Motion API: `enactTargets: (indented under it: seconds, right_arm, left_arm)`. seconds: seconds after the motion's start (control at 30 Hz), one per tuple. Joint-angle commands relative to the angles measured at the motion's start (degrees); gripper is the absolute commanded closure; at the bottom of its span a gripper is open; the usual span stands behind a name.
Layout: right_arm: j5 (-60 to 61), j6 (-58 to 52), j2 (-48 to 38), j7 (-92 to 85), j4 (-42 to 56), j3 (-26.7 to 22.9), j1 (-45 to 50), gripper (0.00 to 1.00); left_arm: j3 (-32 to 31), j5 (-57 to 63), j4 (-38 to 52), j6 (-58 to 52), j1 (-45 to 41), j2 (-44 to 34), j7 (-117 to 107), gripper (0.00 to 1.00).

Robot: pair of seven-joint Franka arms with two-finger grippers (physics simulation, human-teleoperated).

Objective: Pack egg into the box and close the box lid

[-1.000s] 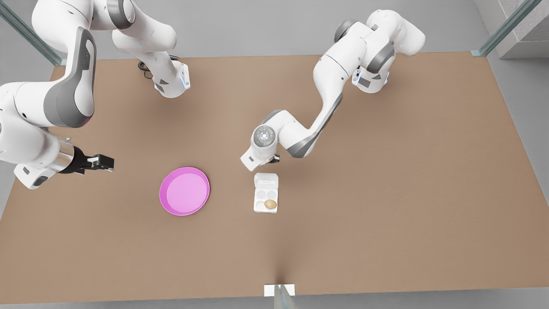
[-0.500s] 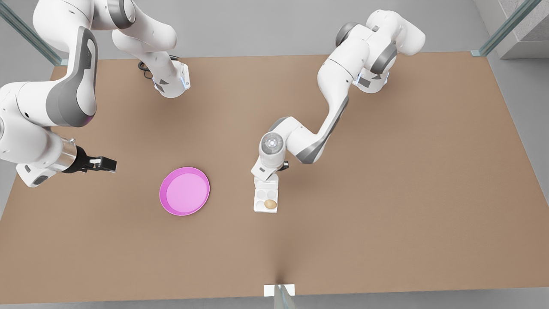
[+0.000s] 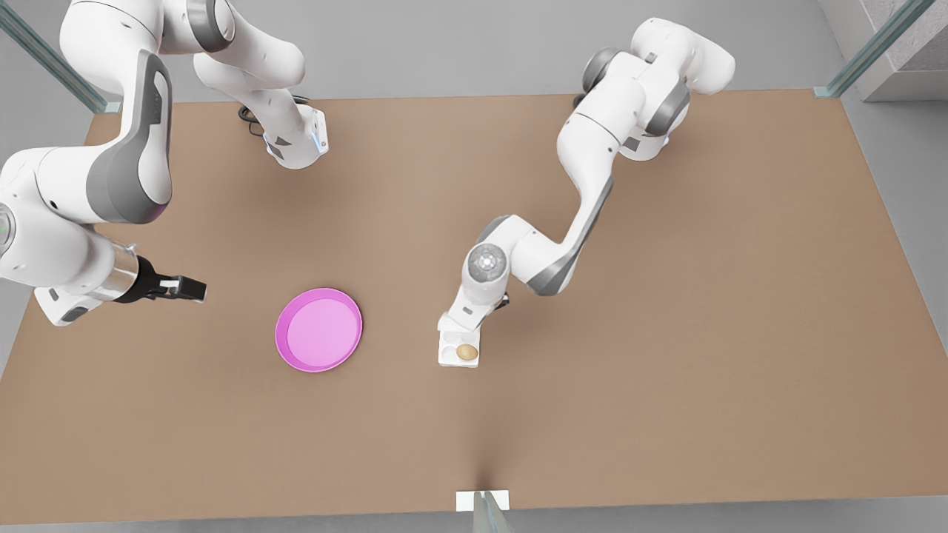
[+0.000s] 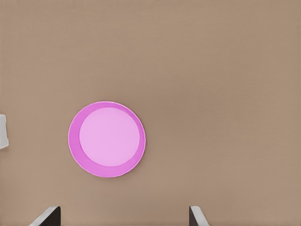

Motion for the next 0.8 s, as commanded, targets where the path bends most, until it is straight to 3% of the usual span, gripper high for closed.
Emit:
enactTargets:
  seconds: [0.0,0.2,0.23,0.27,0.33,0.4,0.47,0.5,0.57,0.6,0.77]
  right_arm:
    - [0.0,0.4,0.0,2.2,0.0,0.0,0.0,0.00]
    - [-0.1,1.4,0.0,2.2,0.0,-0.1,-0.1,0.00]
    - [-0.1,1.4,0.0,2.2,0.0,-0.1,-0.2,0.00]
    - [-0.1,1.4,-0.1,2.2,0.0,-0.1,-0.2,0.00]
    - [-0.1,1.4,-0.1,2.2,0.0,-0.1,-0.2,0.00]
    - [-0.1,1.3,-0.1,2.1,0.7,-0.3,-0.2,0.00]
    - [-0.2,1.4,-0.1,2.0,0.9,-0.4,-0.6,0.00]
    - [-0.2,1.5,-0.1,2.0,1.0,-0.4,-0.5,0.00]
    - [-0.2,2.2,-0.1,2.0,1.0,-0.4,-0.6,0.00]
    - [-0.2,2.2,-0.1,2.1,1.0,-0.4,-0.6,0.00]
    - [-0.2,2.1,-0.1,2.1,1.1,-0.4,-0.5,0.00]
  left_arm:
    - [0.0,0.1,0.8,1.7,0.6,0.6,2.1,0.79]
    - [0.0,2.6,1.4,5.0,0.7,1.9,1.4,0.79]
    - [1.4,2.4,1.5,2.0,0.8,-0.2,2.0,0.51]
    - [1.6,2.2,1.5,-7.0,3.9,-5.6,6.1,0.00]
    - [4.4,2.3,0.9,-25.1,11.3,-16.4,31.6,0.00]
    - [18.2,-4.2,-3.4,-27.7,11.3,-23.8,47.0,0.00]
    - [22.4,-5.8,-3.4,-30.0,11.4,-26.0,49.1,0.00]
    - [20.7,-4.9,-5.6,-31.8,13.3,-30.0,48.6,0.00]
    - [3.3,3.0,-15.4,-30.5,26.3,-40.3,47.9,0.00]
    - [0.4,4.0,-18.9,-29.1,29.2,-43.3,47.9,0.00]
    - [0.1,3.9,-20.1,-29.7,30.1,-45.0,47.9,0.00]
